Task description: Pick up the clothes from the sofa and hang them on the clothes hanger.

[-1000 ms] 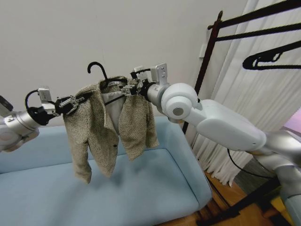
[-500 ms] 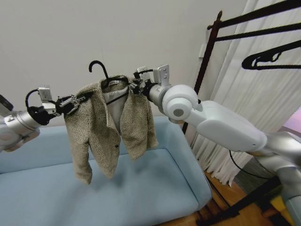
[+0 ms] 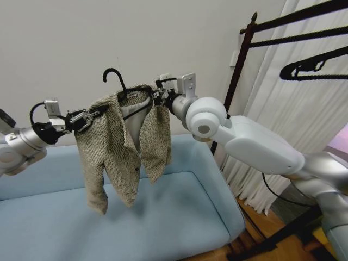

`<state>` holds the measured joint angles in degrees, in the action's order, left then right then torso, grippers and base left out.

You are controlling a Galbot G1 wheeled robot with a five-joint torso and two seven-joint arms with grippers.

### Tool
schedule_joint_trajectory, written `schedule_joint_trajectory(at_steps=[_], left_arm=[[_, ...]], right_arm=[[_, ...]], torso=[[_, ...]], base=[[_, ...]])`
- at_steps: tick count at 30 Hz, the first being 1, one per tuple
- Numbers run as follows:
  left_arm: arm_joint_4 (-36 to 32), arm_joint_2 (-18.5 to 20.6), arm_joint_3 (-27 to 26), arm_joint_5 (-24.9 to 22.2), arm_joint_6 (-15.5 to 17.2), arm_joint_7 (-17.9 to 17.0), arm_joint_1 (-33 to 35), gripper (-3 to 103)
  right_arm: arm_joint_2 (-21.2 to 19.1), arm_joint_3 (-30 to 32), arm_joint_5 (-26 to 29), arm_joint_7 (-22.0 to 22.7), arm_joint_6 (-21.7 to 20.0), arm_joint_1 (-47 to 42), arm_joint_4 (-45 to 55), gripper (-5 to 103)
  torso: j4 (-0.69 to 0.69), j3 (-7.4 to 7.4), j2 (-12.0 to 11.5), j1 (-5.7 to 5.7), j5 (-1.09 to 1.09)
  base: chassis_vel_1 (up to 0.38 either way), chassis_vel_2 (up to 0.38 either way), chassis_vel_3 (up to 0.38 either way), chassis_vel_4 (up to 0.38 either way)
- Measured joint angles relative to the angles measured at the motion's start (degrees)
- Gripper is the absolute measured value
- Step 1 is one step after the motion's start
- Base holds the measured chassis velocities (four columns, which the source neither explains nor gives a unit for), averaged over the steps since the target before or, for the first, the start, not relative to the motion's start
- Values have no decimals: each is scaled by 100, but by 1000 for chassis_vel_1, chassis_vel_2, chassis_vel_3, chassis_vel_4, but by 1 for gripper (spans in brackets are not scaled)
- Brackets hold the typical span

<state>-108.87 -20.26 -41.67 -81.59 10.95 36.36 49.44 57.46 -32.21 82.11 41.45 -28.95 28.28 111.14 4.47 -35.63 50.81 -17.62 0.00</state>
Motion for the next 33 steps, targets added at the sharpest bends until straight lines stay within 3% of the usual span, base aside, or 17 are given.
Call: schedule_joint_trajectory(at_steps=[7, 22, 33], left_arm=[[-48, -52, 66, 34, 24, -106, -10, 4], [16, -77, 46, 41, 33, -178, -6, 4], [55, -151, 131, 126, 21, -188, -3, 4]], right_arm=[[187, -80, 150, 66, -148, 279, 350, 1], [80, -338, 113, 175, -151, -143, 651, 1], [449, -28, 512, 455, -150, 236, 622, 1]], torso=[[-2, 1, 0, 0, -1], [1, 0, 0, 0, 1], [-1, 0, 0, 0, -2]], base=[[0, 0, 0, 0], [0, 0, 0, 0], [0, 0, 0, 0]])
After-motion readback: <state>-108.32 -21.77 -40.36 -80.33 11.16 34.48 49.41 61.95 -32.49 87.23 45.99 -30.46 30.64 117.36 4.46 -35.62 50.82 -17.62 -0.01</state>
